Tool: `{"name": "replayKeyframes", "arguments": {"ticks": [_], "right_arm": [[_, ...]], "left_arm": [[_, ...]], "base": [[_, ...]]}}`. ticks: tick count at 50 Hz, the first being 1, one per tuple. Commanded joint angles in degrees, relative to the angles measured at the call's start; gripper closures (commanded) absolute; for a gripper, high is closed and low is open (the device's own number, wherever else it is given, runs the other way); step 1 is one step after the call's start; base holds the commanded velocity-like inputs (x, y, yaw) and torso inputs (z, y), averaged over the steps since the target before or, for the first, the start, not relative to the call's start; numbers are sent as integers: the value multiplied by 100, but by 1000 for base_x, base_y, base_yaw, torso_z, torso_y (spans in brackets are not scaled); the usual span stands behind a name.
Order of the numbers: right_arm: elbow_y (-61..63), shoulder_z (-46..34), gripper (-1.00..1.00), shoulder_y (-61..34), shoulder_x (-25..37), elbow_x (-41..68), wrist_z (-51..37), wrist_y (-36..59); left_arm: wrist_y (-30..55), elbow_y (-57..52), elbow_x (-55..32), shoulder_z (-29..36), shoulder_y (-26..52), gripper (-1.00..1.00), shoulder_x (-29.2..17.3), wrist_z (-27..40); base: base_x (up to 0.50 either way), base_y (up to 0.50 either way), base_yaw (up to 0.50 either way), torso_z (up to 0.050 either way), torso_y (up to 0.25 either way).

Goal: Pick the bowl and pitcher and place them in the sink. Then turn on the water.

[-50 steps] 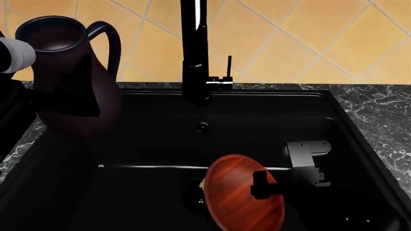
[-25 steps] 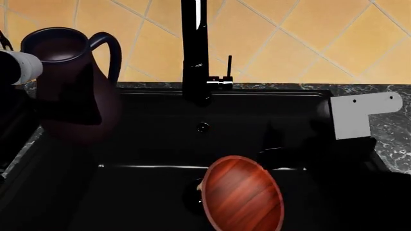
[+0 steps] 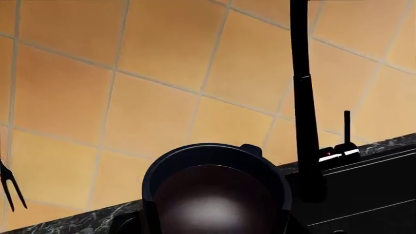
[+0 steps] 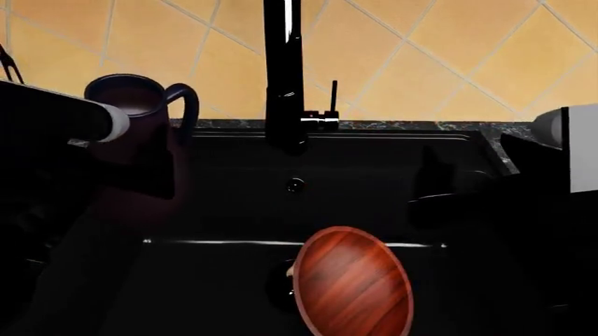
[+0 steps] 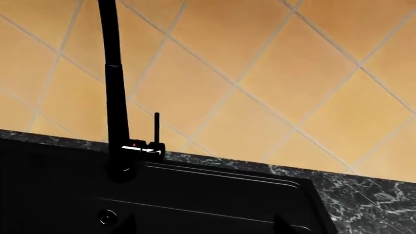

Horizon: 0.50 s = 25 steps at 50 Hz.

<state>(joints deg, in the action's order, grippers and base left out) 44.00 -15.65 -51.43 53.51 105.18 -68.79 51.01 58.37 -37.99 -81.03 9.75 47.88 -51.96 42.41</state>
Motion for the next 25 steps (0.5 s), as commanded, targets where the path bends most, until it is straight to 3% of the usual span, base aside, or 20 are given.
{"name": "replayKeyframes", "arguments": {"ticks": [1, 25], "right_arm": [[84, 85, -100, 0, 115, 45, -40, -19], [24, 32, -100, 43, 97, -83, 39, -10]], "left_arm": [[105, 282, 518, 307, 217, 100, 216, -110], [-115, 435, 1069, 706, -370, 100, 340, -444]], "base": [[5, 196, 25, 0, 0], [6, 199, 25, 1, 2]]}}
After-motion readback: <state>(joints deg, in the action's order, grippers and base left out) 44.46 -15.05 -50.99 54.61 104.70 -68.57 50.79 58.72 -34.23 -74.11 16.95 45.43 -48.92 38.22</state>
